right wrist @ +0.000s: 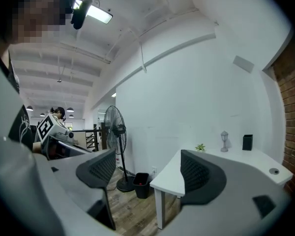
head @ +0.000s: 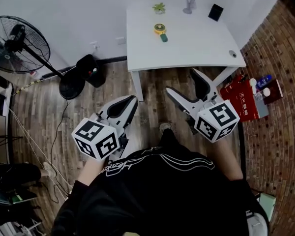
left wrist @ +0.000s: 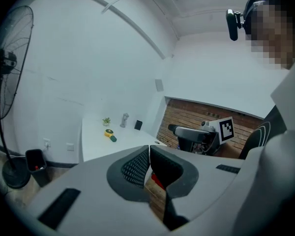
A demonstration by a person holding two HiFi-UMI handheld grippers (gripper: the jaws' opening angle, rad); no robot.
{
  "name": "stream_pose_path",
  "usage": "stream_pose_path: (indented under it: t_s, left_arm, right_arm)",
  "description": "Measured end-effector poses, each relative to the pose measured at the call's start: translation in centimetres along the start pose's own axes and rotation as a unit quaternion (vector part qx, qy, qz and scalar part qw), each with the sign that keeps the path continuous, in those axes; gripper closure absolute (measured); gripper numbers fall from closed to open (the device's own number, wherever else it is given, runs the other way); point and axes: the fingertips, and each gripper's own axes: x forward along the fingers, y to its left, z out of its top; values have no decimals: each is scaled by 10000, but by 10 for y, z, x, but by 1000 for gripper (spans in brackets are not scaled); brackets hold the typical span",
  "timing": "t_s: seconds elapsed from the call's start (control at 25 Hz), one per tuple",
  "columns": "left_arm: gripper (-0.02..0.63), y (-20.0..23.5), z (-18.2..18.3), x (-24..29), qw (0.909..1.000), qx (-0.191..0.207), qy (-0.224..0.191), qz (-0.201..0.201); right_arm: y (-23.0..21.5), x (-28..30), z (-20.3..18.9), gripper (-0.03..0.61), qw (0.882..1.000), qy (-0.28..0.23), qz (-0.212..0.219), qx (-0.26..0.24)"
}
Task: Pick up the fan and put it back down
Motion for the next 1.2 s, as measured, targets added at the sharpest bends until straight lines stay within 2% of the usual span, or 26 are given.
stream_pose_path:
  t_s: [0.44,0.64,0.88,1.2]
  left_arm:
    - [580,71,45,142,9973,-462,52,562]
    - [580,95,55,193,9955,-579,95,739]
    - [580,115,68,228,9942,-572,47,912]
    - [580,150,73,245,9931,-615,206,977]
  right_arm:
    - [-133,96,-2,155,9982,464,372,120]
    - [-184,132,-7,153,9967,681,432,-82]
    - [-222,170,-19,149,9942,913,522,-206]
    - [-241,220,-46,153,9898,1320,530,-109]
